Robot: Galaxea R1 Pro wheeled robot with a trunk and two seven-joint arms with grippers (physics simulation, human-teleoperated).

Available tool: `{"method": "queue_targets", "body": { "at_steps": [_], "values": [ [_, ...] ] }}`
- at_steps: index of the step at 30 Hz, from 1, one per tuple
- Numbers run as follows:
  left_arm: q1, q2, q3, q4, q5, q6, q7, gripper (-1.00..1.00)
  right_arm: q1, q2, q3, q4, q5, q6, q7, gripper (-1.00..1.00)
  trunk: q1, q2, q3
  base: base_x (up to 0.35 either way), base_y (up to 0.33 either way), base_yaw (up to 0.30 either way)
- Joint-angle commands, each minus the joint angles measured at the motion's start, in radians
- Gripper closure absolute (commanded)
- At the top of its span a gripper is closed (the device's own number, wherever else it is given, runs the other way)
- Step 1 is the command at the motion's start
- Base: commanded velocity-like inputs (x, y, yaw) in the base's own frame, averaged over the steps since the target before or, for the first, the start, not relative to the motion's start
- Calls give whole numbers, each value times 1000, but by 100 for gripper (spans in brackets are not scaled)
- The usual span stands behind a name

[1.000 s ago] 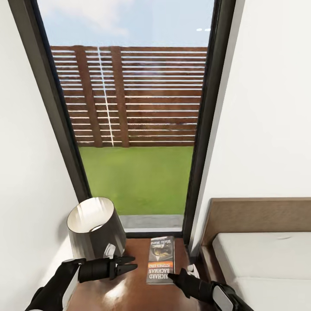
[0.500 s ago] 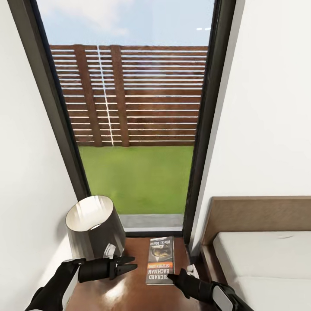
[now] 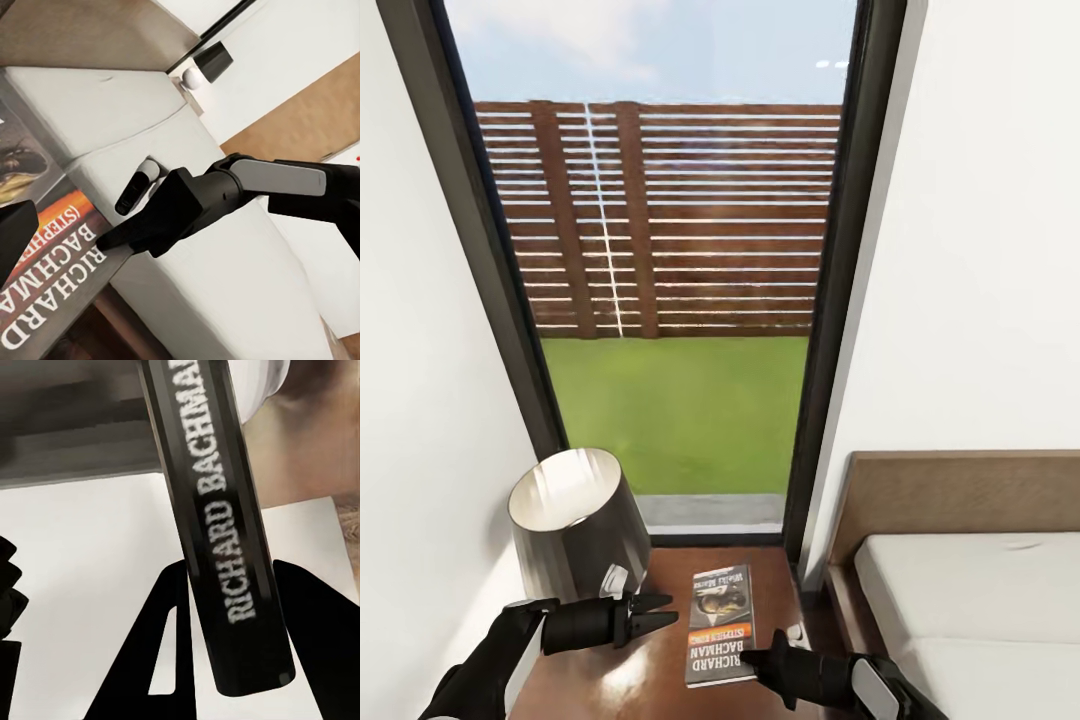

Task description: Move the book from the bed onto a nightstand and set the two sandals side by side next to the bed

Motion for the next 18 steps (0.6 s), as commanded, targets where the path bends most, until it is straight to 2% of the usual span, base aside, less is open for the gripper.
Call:
{"method": "queue_targets", "body": {
  "at_steps": [1,18],
  "values": [
    [-1,0,0,0,1,11,-3,-100,-1,0,1,-1,-6,6,0,100,4,-8,-4,0,0,0],
    [-1,0,0,0,1,11,-3,-100,-1,-1,0,-3,-6,1,2,100,69,-127,-58,0,0,0]
  ]
}}
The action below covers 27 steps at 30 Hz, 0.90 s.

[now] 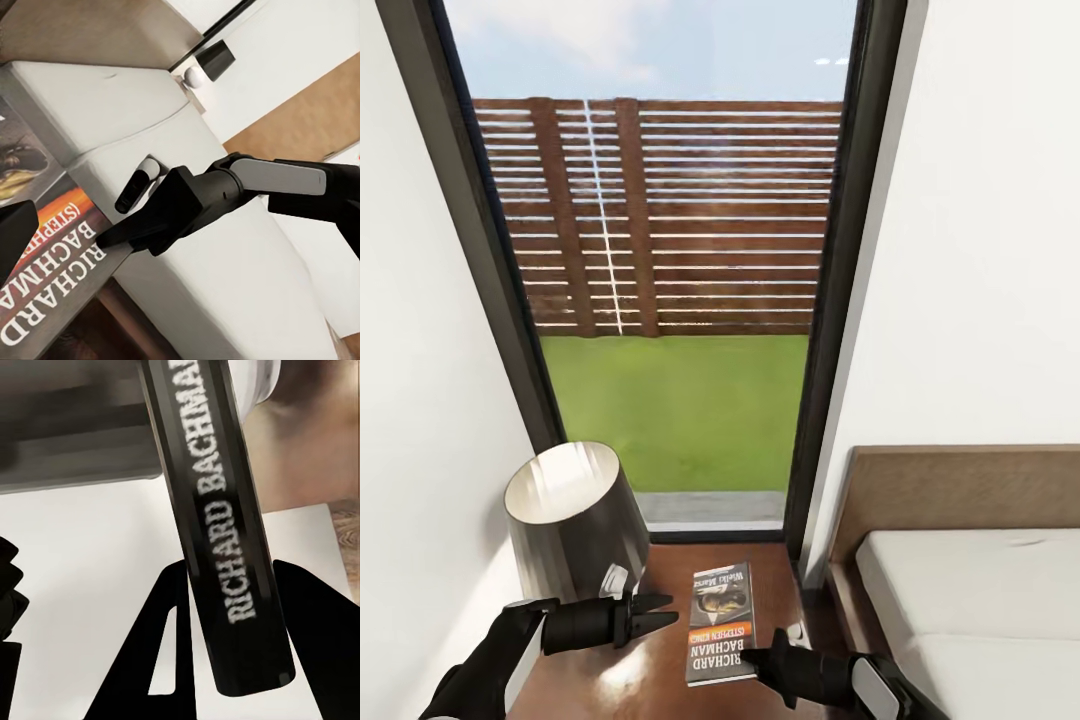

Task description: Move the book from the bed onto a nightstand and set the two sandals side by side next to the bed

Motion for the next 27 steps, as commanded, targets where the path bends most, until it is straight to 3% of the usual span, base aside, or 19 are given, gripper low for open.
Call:
{"method": "queue_targets", "body": {
  "at_steps": [1,27],
  "values": [
    [-1,0,0,0,2,11,-3,-100,-1,0,1,0,-6,5,0,100,4,-8,-4,0,0,0],
    [-1,3,4,0,3,11,-6,-100,-1,-1,2,0,-6,3,-4,100,104,-190,-86,0,0,0]
  ]
}}
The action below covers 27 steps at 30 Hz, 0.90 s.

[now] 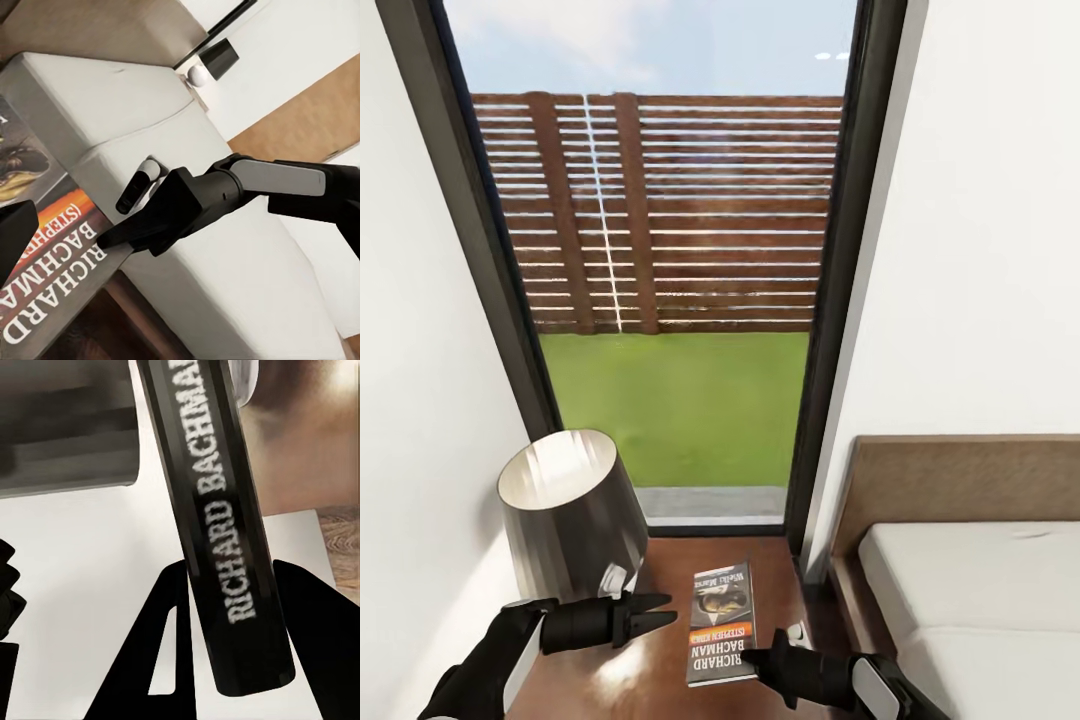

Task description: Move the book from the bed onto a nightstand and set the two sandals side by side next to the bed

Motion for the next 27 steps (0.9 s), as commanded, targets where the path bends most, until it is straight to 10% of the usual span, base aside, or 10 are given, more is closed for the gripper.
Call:
{"method": "queue_targets", "body": {
  "at_steps": [1,27],
  "values": [
    [-1,1,1,0,2,11,-4,-100,-1,0,1,0,-6,6,0,100,4,-8,-4,0,0,0],
    [-1,0,0,0,3,11,-2,-100,-1,0,0,0,-6,6,0,100,104,-190,-86,0,0,0]
  ]
}}
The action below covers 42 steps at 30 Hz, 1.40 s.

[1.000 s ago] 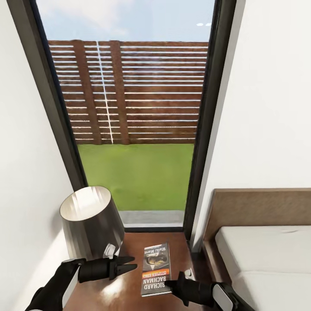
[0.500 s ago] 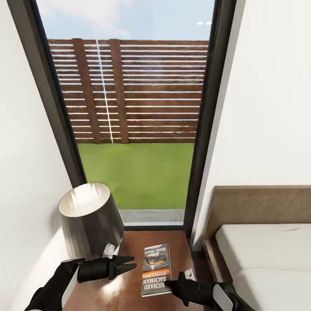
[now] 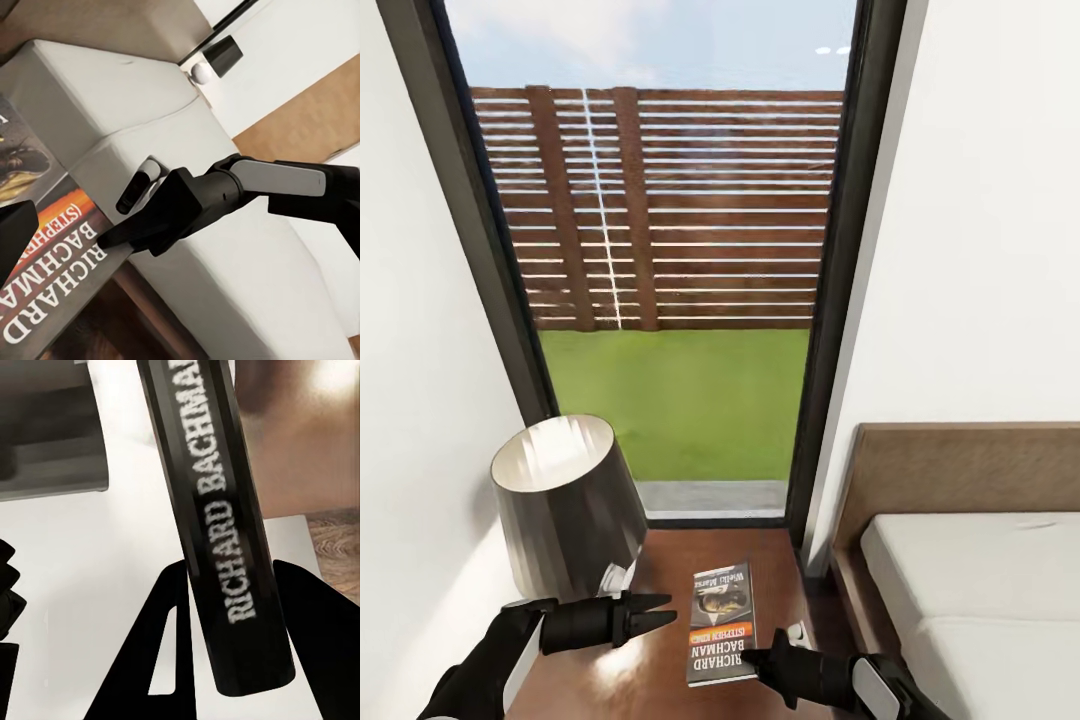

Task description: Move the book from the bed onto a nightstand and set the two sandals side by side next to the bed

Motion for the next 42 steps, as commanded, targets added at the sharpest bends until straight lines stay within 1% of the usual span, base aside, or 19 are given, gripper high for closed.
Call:
{"method": "queue_targets", "body": {
  "at_steps": [1,42],
  "values": [
    [-1,0,0,0,2,10,-3,-100,-1,0,1,0,-7,6,0,100,4,-8,-4,0,0,0],
    [-1,-1,-1,1,2,10,-1,-100,-1,0,1,0,-7,6,0,100,161,-295,-133,0,0,0]
  ]
}}
